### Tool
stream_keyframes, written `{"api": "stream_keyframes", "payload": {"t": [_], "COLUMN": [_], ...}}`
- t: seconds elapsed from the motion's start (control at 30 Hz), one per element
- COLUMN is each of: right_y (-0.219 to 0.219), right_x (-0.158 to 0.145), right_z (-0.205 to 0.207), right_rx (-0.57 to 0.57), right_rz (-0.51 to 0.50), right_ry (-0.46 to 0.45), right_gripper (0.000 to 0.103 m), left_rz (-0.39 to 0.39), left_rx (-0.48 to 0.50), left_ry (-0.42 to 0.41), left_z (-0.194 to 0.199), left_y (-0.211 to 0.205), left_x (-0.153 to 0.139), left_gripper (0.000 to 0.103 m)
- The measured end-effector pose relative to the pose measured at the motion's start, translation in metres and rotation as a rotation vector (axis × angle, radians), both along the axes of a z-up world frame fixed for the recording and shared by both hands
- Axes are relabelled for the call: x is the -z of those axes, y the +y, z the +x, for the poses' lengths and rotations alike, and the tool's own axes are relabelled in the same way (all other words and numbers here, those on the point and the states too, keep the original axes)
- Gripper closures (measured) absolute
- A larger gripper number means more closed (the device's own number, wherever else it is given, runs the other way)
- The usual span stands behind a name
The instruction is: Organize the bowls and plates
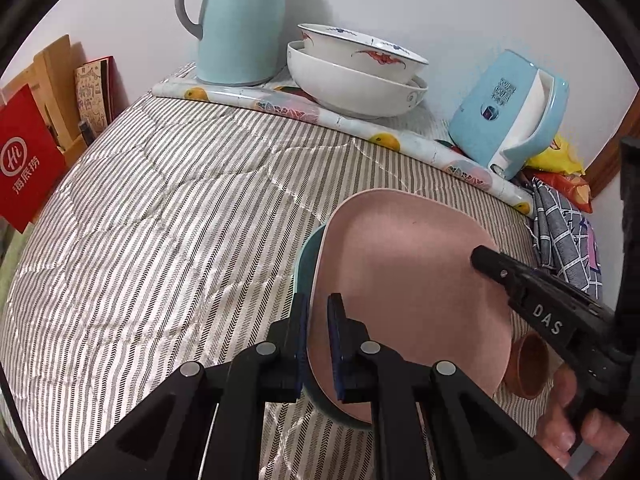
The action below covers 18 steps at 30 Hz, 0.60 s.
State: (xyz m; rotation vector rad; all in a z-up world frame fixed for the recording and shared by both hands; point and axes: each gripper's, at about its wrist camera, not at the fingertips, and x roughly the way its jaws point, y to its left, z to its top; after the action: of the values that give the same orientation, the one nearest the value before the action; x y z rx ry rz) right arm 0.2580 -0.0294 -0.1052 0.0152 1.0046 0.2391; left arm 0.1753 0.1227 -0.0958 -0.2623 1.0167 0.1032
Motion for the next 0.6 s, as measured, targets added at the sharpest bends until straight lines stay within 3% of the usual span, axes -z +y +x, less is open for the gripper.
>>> {"api": "stream_keyframes", "payload": {"t": [0.37,0.43,0.6], "right_y": [0.003,0.0,-0.012], "right_x": [-0.004,-0.007,-0.019], "right_z": [-0.004,-0.006,-0.019], "right_rx": [-0.005,0.0,0.026], "right_rz": [-0.009,-0.01,0.002], "right_ry": [-0.01,-0.011,-0.025], "right_gripper": [0.095,0.084,0.078], "left_rz": [-0.016,-0.015,0.01], "left_rx": [0.012,0.011,0.015], "left_ry": [0.017,0.012,0.002], "left_z": [-0.003,-0.006,-0.011], "left_y": [0.0,-0.001,-0.008], "left_x": [-0.004,-0.007,-0.013], "left_gripper": [0.083,0.082,0.078]}}
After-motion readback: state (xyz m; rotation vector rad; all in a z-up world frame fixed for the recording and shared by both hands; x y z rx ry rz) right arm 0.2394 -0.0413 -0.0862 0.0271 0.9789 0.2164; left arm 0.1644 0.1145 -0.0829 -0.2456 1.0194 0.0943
